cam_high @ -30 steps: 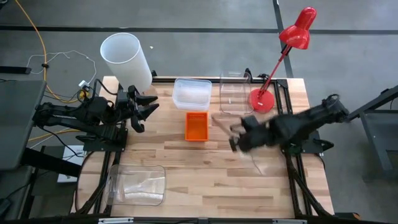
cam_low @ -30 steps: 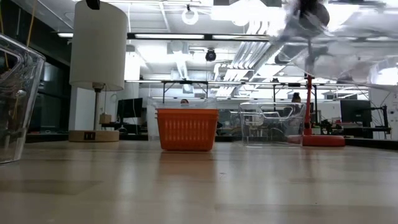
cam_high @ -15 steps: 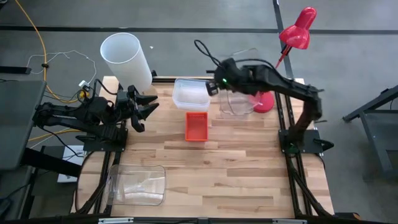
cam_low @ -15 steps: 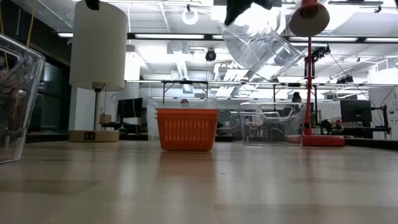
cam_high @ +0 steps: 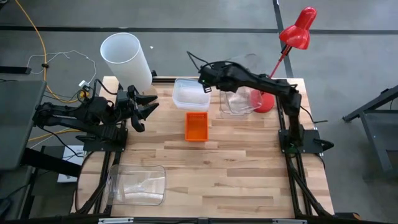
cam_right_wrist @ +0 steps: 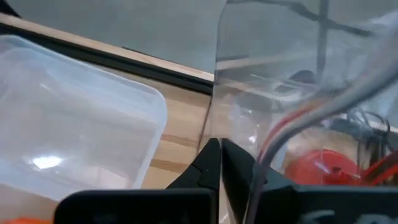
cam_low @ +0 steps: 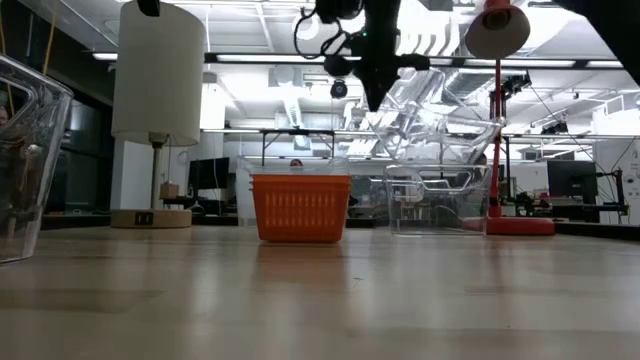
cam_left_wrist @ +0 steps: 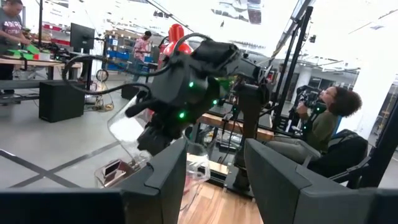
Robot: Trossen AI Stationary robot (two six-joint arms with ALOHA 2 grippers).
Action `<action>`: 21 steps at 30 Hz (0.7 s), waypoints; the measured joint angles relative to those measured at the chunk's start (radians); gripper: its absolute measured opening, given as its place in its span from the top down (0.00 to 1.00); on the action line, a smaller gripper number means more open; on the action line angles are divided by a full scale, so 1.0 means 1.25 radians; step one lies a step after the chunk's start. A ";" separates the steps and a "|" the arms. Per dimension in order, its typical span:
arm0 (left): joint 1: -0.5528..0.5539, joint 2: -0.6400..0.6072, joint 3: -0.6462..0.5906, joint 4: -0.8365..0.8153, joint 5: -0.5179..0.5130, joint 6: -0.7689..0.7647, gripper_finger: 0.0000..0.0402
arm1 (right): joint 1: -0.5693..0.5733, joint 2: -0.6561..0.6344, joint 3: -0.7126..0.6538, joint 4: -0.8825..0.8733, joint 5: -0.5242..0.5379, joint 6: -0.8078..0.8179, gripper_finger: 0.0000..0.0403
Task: Stack baskets by color
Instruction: Stack the bottom right transparent bin on the top transparent bin
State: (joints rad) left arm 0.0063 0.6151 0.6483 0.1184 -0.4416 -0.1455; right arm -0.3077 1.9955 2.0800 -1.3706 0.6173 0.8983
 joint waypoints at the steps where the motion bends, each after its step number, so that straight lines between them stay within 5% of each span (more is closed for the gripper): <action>1: 0.000 0.000 0.000 0.000 0.000 0.000 0.63 | -0.001 0.006 0.000 0.000 0.003 0.005 1.00; 21: 0.000 0.000 0.000 -0.001 0.000 0.006 0.63 | -0.037 0.053 0.000 -0.012 -0.021 0.151 1.00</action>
State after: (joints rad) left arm 0.0061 0.6151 0.6483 0.1173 -0.4410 -0.1379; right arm -0.3538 2.0623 2.0800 -1.3860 0.5915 1.0877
